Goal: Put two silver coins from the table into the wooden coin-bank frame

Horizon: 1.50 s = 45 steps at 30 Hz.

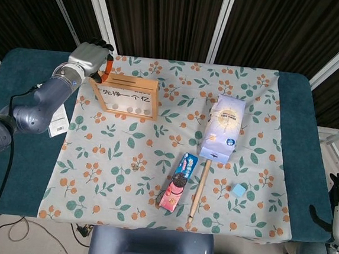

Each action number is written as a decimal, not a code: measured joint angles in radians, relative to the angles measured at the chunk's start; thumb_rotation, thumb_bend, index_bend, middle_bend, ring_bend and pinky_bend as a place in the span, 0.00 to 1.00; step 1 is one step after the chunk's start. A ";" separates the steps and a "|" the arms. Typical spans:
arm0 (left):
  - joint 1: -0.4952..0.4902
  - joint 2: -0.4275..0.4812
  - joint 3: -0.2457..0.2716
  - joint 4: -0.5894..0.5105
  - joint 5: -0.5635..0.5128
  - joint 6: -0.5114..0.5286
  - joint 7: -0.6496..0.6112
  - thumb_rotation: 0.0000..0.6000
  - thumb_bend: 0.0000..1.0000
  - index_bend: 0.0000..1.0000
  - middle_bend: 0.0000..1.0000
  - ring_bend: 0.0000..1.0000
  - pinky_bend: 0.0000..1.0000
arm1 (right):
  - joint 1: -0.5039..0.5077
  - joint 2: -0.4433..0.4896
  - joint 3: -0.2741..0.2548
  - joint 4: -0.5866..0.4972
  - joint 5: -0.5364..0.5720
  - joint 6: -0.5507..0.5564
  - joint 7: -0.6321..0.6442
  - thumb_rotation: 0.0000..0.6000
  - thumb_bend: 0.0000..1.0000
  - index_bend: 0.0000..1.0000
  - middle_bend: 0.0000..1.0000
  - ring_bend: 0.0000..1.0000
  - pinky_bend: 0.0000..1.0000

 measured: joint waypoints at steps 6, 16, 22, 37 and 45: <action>-0.012 -0.052 0.007 0.060 0.067 -0.018 -0.067 1.00 0.60 0.68 0.11 0.00 0.00 | 0.000 0.002 -0.001 0.000 -0.005 0.000 0.001 1.00 0.37 0.11 0.09 0.05 0.00; -0.034 -0.089 0.009 0.100 0.143 -0.038 -0.153 1.00 0.60 0.66 0.12 0.00 0.00 | -0.003 0.004 0.004 -0.004 0.006 0.001 0.002 1.00 0.37 0.11 0.09 0.05 0.00; -0.042 -0.101 0.019 0.103 0.174 -0.030 -0.189 1.00 0.51 0.64 0.12 0.00 0.00 | -0.003 0.005 0.006 -0.006 0.008 0.001 0.002 1.00 0.37 0.11 0.09 0.05 0.00; -0.064 -0.139 0.049 0.134 0.218 -0.021 -0.239 1.00 0.47 0.62 0.12 0.00 0.00 | -0.005 0.007 0.009 -0.009 0.016 0.002 0.002 1.00 0.37 0.11 0.09 0.05 0.00; -0.073 -0.131 0.061 0.118 0.223 -0.005 -0.253 1.00 0.44 0.60 0.11 0.00 0.00 | -0.005 0.010 0.010 -0.011 0.017 0.000 0.005 1.00 0.37 0.11 0.09 0.05 0.00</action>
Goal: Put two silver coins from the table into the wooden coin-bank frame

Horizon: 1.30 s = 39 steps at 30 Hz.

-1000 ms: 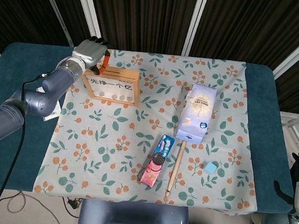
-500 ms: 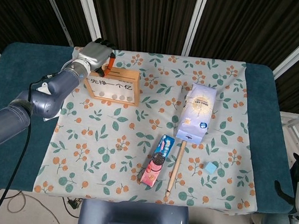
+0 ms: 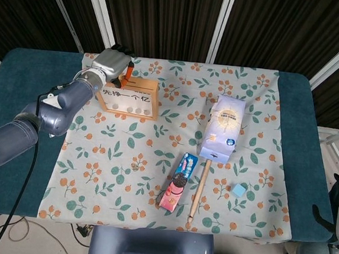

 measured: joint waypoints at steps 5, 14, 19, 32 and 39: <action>-0.009 0.003 0.018 -0.004 -0.001 -0.003 0.001 1.00 0.40 0.58 0.11 0.00 0.00 | 0.000 0.000 0.000 -0.001 0.004 -0.002 -0.001 1.00 0.37 0.11 0.09 0.05 0.00; -0.017 -0.011 0.034 0.005 0.002 0.012 0.000 1.00 0.39 0.57 0.11 0.00 0.00 | 0.000 0.001 0.003 -0.005 0.012 -0.003 -0.005 1.00 0.37 0.11 0.09 0.05 0.00; -0.021 -0.017 0.043 0.011 -0.002 0.020 0.006 1.00 0.36 0.55 0.10 0.00 0.00 | 0.000 0.001 0.004 -0.006 0.017 -0.004 -0.006 1.00 0.37 0.11 0.09 0.05 0.00; -0.032 -0.027 0.060 0.012 -0.024 0.029 0.019 1.00 0.32 0.53 0.10 0.00 0.00 | 0.000 0.002 0.005 -0.011 0.024 -0.008 -0.007 1.00 0.37 0.11 0.09 0.05 0.00; -0.034 -0.029 0.058 0.009 -0.027 0.031 0.019 1.00 0.31 0.56 0.10 0.00 0.00 | -0.001 0.002 0.007 -0.012 0.027 -0.007 -0.006 1.00 0.37 0.11 0.09 0.05 0.00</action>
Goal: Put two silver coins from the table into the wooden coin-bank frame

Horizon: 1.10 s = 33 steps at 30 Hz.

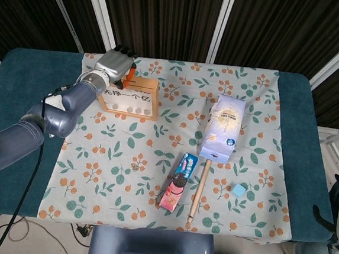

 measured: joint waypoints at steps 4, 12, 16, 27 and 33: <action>-0.001 0.002 0.004 -0.006 0.000 0.007 0.007 1.00 0.31 0.57 0.10 0.00 0.00 | -0.001 0.000 0.002 -0.001 0.004 0.001 0.001 1.00 0.37 0.11 0.09 0.05 0.00; -0.004 0.004 0.009 -0.012 -0.013 0.017 0.014 1.00 0.31 0.56 0.10 0.00 0.00 | -0.001 0.000 0.005 -0.003 0.012 0.002 -0.004 1.00 0.37 0.11 0.09 0.05 0.00; -0.003 0.019 -0.001 -0.034 -0.008 0.039 0.013 1.00 0.31 0.51 0.10 0.00 0.00 | -0.002 -0.001 0.005 -0.006 0.015 0.003 -0.007 1.00 0.37 0.11 0.09 0.05 0.00; 0.080 0.155 -0.084 -0.303 0.091 0.339 -0.007 1.00 0.26 0.45 0.10 0.00 0.00 | -0.002 0.000 0.010 -0.006 0.023 0.004 -0.008 1.00 0.37 0.11 0.09 0.05 0.00; 0.236 0.236 -0.106 -0.579 0.289 0.671 -0.023 1.00 0.21 0.44 0.10 0.00 0.00 | -0.002 0.002 0.012 -0.009 0.035 -0.001 -0.008 1.00 0.37 0.11 0.09 0.05 0.00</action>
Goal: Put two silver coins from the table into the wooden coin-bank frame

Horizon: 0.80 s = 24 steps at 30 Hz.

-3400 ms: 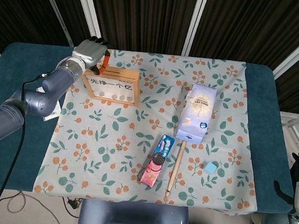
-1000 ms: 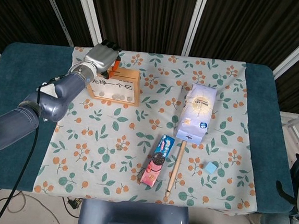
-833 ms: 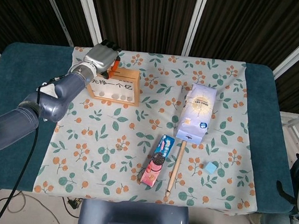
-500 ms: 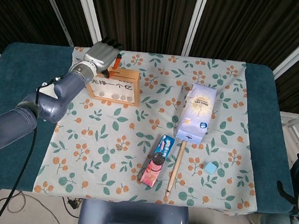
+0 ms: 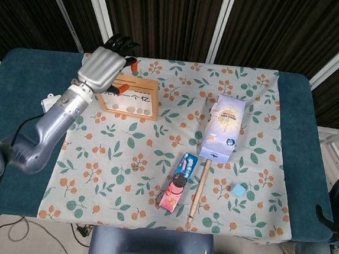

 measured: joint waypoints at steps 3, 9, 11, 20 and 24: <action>0.122 0.030 0.017 -0.155 0.105 0.119 0.005 1.00 0.20 0.42 0.09 0.00 0.00 | 0.000 0.001 0.001 -0.004 0.004 -0.001 -0.002 1.00 0.37 0.11 0.09 0.05 0.00; 0.261 -0.019 0.072 -0.231 0.211 0.147 0.016 1.00 0.16 0.41 0.09 0.00 0.00 | -0.002 -0.001 0.002 -0.005 0.004 0.006 -0.007 1.00 0.37 0.11 0.09 0.05 0.00; 0.269 -0.062 0.084 -0.220 0.226 0.115 0.018 1.00 0.16 0.41 0.09 0.00 0.00 | -0.002 -0.001 0.001 -0.005 0.003 0.006 -0.009 1.00 0.37 0.11 0.09 0.05 0.00; 0.256 -0.303 0.082 -0.039 0.234 -0.054 0.026 1.00 0.12 0.35 0.06 0.00 0.00 | -0.002 -0.004 0.001 -0.008 0.007 0.005 -0.010 1.00 0.37 0.11 0.09 0.05 0.00; 0.231 -0.403 0.062 0.068 0.199 -0.172 0.028 1.00 0.10 0.30 0.04 0.00 0.00 | -0.004 0.000 0.003 -0.013 0.017 0.006 -0.012 1.00 0.37 0.11 0.09 0.05 0.00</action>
